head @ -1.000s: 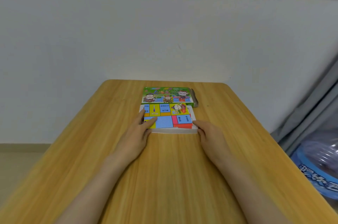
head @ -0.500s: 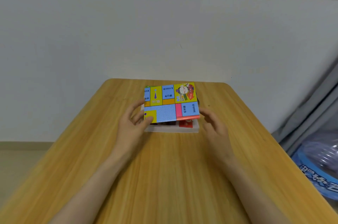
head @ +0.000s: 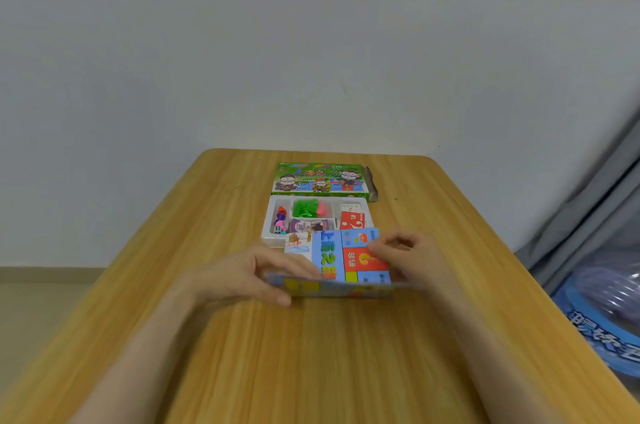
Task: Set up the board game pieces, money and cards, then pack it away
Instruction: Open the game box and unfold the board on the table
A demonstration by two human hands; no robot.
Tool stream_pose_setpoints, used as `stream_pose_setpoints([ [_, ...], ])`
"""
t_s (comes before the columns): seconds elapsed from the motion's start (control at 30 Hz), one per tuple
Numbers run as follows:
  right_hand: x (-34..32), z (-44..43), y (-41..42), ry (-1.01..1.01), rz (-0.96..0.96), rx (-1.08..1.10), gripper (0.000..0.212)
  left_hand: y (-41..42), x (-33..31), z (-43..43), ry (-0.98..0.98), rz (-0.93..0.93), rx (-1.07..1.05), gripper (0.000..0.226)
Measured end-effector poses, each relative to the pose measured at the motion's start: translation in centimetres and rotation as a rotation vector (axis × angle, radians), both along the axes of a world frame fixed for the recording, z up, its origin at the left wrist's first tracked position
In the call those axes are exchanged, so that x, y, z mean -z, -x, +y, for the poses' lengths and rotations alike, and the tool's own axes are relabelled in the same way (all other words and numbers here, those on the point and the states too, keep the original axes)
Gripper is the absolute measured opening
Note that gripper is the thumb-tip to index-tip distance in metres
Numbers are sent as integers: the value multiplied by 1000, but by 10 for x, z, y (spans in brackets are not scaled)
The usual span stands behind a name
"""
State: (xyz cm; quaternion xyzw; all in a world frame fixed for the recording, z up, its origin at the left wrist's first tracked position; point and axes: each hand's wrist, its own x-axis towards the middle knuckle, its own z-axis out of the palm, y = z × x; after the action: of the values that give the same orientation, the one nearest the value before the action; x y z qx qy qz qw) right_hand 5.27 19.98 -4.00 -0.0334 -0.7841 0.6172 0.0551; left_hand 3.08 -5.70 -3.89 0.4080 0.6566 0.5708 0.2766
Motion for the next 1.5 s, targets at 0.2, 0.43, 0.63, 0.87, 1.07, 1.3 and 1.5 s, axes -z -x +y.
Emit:
stream_pose_setpoints([
  [0.2,3,-2,-3,-412,-69,-98,24,-5,-3,3,184,34,201,72],
  [0.43,-2,-3,-7,-374,-209,-294,26,2,-5,2,447,197,-13,52],
  [0.63,6,-9,-4,-637,64,-101,24,2,1,13,608,358,-129,64],
  [0.87,20,-13,13,-625,156,-91,33,5,5,12,671,389,-80,68],
  [1.07,3,-13,49,-267,45,-10,26,4,6,12,668,381,-68,70],
  [1.3,9,-26,54,-874,-10,-42,39,4,5,13,677,386,-59,72],
  [1.5,10,-34,25,-1002,125,-34,47,3,4,15,730,405,-38,81],
])
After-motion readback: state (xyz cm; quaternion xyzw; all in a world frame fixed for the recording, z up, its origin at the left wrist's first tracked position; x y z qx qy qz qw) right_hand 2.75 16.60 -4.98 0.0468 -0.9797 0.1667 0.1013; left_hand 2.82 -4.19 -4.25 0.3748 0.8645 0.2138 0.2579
